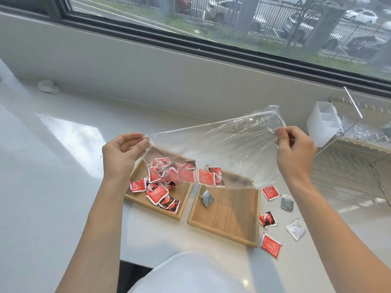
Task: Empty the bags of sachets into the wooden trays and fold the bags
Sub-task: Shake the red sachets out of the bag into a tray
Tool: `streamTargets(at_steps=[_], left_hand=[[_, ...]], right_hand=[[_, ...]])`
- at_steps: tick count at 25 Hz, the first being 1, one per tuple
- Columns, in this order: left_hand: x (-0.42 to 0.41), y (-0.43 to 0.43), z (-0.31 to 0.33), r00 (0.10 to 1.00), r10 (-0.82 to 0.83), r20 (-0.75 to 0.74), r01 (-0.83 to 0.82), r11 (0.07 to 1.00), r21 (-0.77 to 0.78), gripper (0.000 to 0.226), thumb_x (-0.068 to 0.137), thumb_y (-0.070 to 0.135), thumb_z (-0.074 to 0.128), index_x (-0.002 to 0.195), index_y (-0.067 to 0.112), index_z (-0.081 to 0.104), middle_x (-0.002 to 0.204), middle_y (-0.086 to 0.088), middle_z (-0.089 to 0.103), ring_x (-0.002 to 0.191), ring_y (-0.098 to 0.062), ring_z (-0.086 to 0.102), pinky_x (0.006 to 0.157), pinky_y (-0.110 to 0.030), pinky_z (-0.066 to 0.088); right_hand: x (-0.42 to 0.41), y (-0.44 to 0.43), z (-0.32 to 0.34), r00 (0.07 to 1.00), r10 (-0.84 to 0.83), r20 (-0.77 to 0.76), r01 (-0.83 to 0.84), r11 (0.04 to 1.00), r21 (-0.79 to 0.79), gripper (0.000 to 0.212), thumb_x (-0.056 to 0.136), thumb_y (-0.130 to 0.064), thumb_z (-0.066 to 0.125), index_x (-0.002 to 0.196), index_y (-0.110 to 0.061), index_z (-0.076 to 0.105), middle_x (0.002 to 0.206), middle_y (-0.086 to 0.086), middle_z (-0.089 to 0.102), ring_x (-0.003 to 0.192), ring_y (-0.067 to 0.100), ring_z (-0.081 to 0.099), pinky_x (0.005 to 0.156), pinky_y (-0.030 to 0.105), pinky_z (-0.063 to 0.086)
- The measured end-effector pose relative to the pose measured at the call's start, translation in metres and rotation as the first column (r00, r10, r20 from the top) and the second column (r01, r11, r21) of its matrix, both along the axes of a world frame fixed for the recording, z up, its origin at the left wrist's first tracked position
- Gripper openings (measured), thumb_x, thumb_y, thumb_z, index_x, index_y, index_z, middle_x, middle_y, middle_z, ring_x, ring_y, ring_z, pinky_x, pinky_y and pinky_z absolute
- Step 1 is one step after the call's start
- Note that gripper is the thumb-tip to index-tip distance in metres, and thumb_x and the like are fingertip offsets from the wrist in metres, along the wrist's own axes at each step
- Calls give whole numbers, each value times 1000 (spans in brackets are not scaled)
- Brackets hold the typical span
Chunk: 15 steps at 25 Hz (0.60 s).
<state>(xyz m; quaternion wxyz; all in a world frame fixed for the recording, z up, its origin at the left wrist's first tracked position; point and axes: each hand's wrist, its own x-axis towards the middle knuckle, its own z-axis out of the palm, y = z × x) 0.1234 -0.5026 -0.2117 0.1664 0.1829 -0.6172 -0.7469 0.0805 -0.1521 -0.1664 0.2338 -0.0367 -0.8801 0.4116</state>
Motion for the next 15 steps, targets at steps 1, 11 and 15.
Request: streamTargets(at_steps=[1,11,15], left_hand=[[0,0,-1,1000,4,-1,-4,1000,-2,18,79,4,78,93,14,71,87,-6,74,77,-16,72,76,-27,57],[1,-3,-1,1000,19,-4,-19,1000,-8,18,79,5,77,94,13,71,85,-2,75,77,-14,73,73,-24,56],[2,-3,-1,1000,23,-8,-23,1000,-8,19,80,5,77,95,13,71,88,-5,75,79,-16,73,75,-25,56]], right_hand=[[0,-1,1,1000,9,5,-9,1000,21,23,98,-26,56,83,-13,67,68,9,64,63,23,54,64,32,42],[0,-1,2,999,36,22,-38,997,66,26,98,-27,56,79,-11,66,65,7,62,61,24,55,60,28,41],[0,-3,7,999,40,13,-41,996,74,27,98,-27,56,82,-9,67,69,9,66,64,24,55,62,29,41]])
